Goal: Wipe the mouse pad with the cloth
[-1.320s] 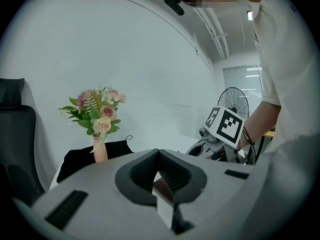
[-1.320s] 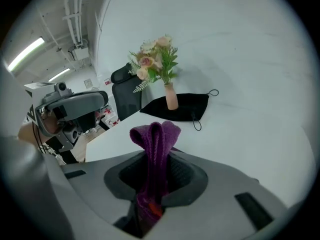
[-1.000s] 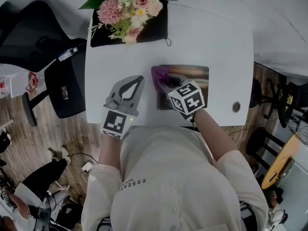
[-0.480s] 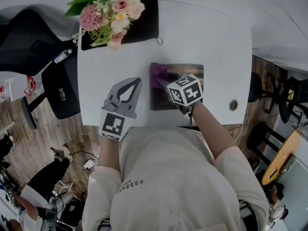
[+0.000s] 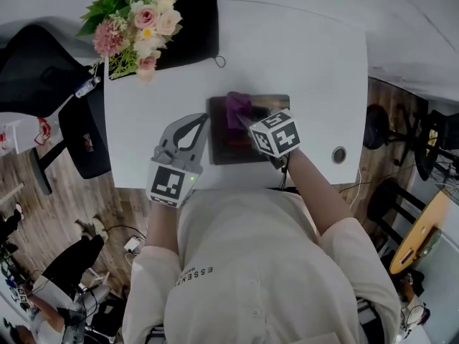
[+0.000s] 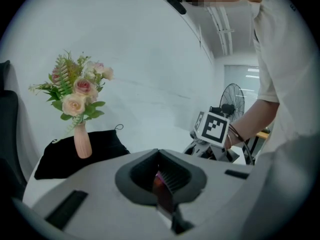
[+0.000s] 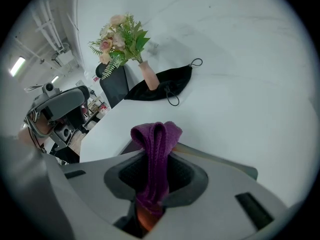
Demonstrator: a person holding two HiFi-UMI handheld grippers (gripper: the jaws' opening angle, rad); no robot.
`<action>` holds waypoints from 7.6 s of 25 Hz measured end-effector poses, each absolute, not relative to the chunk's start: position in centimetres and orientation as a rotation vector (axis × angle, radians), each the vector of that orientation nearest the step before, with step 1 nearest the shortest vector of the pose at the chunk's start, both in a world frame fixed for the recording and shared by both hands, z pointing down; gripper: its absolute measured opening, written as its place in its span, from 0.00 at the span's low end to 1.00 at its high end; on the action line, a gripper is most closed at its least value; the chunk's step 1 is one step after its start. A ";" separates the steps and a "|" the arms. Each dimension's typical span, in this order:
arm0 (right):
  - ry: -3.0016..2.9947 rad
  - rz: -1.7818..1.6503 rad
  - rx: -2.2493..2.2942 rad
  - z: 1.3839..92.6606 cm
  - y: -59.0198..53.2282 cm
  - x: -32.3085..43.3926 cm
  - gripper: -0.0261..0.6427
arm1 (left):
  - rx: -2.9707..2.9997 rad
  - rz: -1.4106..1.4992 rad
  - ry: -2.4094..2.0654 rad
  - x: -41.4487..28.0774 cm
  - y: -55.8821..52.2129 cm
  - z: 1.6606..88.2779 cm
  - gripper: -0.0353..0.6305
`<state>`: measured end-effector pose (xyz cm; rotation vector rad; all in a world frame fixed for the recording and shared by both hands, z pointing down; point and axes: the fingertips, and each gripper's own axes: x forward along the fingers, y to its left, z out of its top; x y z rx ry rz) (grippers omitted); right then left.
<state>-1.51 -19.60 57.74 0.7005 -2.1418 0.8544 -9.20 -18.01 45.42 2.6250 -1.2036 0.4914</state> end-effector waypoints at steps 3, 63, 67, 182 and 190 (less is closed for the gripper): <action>-2.122 0.862 0.729 57.8 -19.8 0.5 0.18 | 2.620 0.487 -1.175 -7.9 -18.0 45.5 0.06; -2.015 0.767 0.712 57.8 -12.4 -6.7 0.19 | 2.653 0.477 -1.105 -13.4 -12.6 46.0 0.06; -2.019 0.777 0.712 57.8 -12.6 -5.4 0.19 | 2.649 0.489 -1.127 -12.2 -12.8 45.6 0.06; -1.863 0.972 1.096 58.7 -7.6 16.6 0.19 | 2.776 0.591 -0.939 2.8 -7.6 45.3 0.06; -1.790 0.915 1.179 57.9 -8.0 19.7 0.19 | 2.805 0.584 -0.961 2.5 -8.1 43.9 0.06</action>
